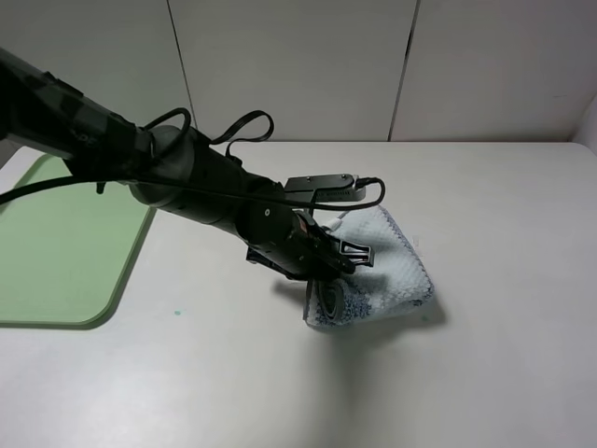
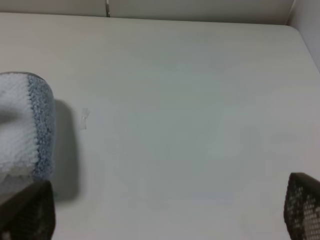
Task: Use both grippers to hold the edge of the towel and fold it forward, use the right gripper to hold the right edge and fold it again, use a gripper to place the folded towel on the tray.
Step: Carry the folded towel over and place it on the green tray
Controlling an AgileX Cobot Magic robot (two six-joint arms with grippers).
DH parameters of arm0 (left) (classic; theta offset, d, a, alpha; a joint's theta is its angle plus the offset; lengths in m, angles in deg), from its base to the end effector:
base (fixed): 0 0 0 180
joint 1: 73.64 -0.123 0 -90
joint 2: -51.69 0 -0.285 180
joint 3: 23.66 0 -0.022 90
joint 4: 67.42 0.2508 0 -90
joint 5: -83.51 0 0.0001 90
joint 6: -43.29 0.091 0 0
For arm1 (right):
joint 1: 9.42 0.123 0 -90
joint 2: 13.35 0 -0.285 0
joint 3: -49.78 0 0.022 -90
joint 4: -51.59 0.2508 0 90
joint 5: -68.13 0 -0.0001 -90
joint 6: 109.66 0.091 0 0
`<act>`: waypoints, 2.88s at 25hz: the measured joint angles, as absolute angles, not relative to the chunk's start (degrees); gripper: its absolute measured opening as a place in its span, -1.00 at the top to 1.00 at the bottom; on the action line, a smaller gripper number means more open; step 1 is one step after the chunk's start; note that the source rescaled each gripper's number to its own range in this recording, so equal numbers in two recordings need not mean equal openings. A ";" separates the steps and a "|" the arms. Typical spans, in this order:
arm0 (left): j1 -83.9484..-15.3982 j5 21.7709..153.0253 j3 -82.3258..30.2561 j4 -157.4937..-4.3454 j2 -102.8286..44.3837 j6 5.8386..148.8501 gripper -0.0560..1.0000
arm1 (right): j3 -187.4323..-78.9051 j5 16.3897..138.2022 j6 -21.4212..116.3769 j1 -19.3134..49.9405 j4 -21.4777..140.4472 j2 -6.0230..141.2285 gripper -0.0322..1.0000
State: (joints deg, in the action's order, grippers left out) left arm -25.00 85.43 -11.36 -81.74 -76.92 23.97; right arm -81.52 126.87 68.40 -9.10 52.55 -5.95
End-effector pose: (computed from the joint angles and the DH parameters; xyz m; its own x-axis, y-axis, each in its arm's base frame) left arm 0.2690 -0.3068 0.0924 -0.8556 0.1337 -0.5001 0.3363 0.8780 -0.3406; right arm -0.0042 0.0013 0.2795 -0.4194 -0.0275 -0.9074 -0.0291 0.9994 -0.0168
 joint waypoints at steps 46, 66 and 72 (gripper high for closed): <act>-50.89 117.35 -10.34 -62.34 -50.56 33.42 0.58 | -81.52 126.87 68.40 -9.10 52.55 -5.95 -1.00; -71.32 112.32 -9.45 -62.22 -51.07 40.70 0.58 | -81.52 126.87 68.40 -9.10 52.55 -5.95 -1.00; -74.37 109.00 -8.61 -62.12 -55.68 40.86 0.58 | -81.52 126.87 68.40 -9.10 52.55 -5.95 -1.00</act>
